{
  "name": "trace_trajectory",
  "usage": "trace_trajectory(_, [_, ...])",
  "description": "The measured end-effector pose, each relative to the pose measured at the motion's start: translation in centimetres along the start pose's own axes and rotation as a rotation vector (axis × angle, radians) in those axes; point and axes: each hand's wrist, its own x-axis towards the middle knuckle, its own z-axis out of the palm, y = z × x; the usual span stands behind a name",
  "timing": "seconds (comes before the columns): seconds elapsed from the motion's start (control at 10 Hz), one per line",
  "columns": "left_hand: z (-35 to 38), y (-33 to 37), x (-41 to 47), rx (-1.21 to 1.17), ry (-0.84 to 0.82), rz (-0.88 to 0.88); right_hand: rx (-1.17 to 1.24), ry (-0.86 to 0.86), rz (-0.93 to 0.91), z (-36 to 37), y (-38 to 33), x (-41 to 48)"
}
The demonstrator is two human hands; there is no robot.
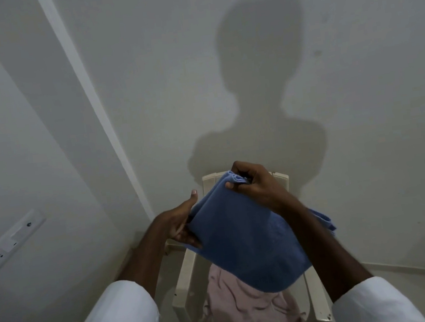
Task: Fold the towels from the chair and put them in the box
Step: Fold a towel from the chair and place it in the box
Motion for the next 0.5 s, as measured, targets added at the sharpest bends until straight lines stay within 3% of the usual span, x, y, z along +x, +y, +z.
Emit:
trace_trajectory(0.1, [0.3,0.0,0.1,-0.03,-0.033,0.011,-0.024,-0.054,-0.024,0.3,-0.4,-0.1])
trace_trajectory(0.2, [0.3,0.5,-0.3,-0.017,0.005,0.129,-0.049,-0.098,-0.047,0.2,-0.8,-0.1])
trace_trajectory(0.5, [-0.1,1.9,0.1,-0.161,0.208,0.314,-0.064,-0.223,-0.063,1.2,-1.1,-0.4])
